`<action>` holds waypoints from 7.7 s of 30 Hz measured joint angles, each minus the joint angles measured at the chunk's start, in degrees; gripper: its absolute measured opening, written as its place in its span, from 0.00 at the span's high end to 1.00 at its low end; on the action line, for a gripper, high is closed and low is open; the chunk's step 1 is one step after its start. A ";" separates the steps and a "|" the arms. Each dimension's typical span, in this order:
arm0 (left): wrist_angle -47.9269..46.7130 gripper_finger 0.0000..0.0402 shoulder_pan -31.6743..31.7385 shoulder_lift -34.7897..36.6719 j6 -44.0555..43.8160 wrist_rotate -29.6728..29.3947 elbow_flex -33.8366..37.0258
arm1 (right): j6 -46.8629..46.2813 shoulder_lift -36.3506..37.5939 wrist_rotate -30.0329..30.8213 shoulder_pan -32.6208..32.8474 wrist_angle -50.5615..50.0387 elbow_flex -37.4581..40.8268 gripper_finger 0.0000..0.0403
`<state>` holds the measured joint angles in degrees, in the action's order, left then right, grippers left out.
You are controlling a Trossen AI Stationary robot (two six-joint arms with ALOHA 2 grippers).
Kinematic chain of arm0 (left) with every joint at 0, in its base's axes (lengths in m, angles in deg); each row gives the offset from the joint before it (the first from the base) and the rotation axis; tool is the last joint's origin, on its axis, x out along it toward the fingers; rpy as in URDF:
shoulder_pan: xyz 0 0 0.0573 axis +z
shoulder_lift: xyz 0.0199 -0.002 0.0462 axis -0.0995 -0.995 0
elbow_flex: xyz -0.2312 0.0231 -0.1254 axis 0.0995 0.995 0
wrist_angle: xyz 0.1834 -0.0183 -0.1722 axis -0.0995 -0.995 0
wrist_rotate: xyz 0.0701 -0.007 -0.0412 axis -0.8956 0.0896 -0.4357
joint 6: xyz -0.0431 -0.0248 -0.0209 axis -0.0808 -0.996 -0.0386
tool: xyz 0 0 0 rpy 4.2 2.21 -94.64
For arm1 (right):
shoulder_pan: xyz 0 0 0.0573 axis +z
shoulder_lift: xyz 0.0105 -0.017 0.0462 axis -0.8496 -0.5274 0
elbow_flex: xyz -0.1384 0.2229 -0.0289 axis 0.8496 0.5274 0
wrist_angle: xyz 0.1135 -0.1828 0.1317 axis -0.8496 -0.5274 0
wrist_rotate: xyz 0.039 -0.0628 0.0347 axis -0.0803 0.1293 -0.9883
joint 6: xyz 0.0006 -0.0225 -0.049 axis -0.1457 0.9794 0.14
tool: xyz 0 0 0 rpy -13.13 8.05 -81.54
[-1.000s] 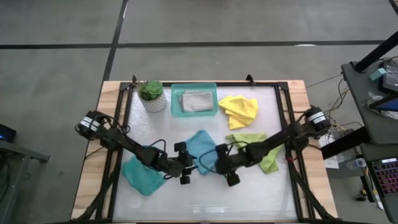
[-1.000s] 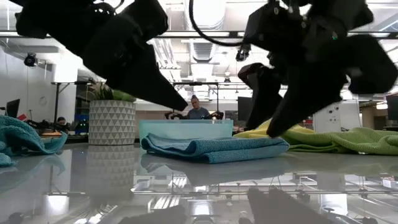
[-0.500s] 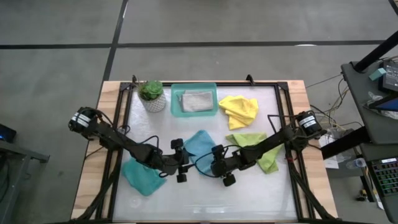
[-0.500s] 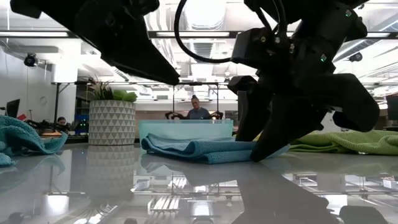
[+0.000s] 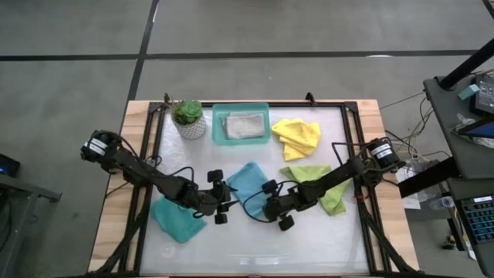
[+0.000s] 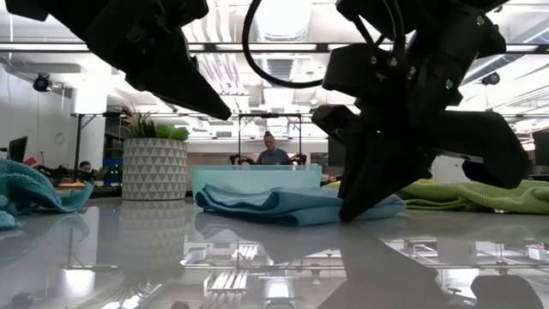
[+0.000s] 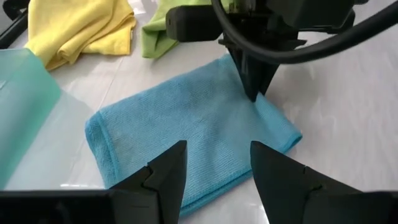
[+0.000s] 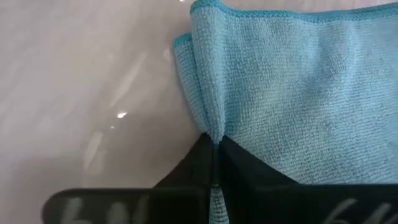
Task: Fold microfiber towels
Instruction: Fold the blue microfiber cloth
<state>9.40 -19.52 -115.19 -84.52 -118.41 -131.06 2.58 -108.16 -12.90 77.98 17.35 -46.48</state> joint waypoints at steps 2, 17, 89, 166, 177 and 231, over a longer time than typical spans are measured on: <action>-0.11 0.60 0.00 -0.01 -0.77 -0.02 0.12 | 0.42 0.33 -0.45 0.01 -0.68 0.04 0.97; 8.77 0.60 1.25 -2.23 -1.13 -9.05 4.80 | -4.26 7.41 -10.92 0.15 -6.43 0.26 0.98; 7.41 0.60 4.98 1.16 3.07 8.09 5.29 | 11.68 -6.05 -16.08 -16.98 -16.18 -20.46 0.69; 8.71 0.60 5.25 -10.51 -12.99 7.58 5.44 | -3.00 2.32 -8.71 -18.97 -0.69 -1.74 0.93; 5.48 0.60 5.27 -8.37 -13.47 6.75 5.42 | -3.62 3.88 -8.67 -18.99 -3.88 -4.81 0.67; 5.65 0.98 4.24 -9.63 -17.55 -2.11 5.35 | -17.82 -3.15 7.77 -12.72 39.99 10.45 0.98</action>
<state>15.05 -15.28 -124.81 -102.06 -120.52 -125.70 -15.25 -111.31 -5.13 65.26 57.34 -36.03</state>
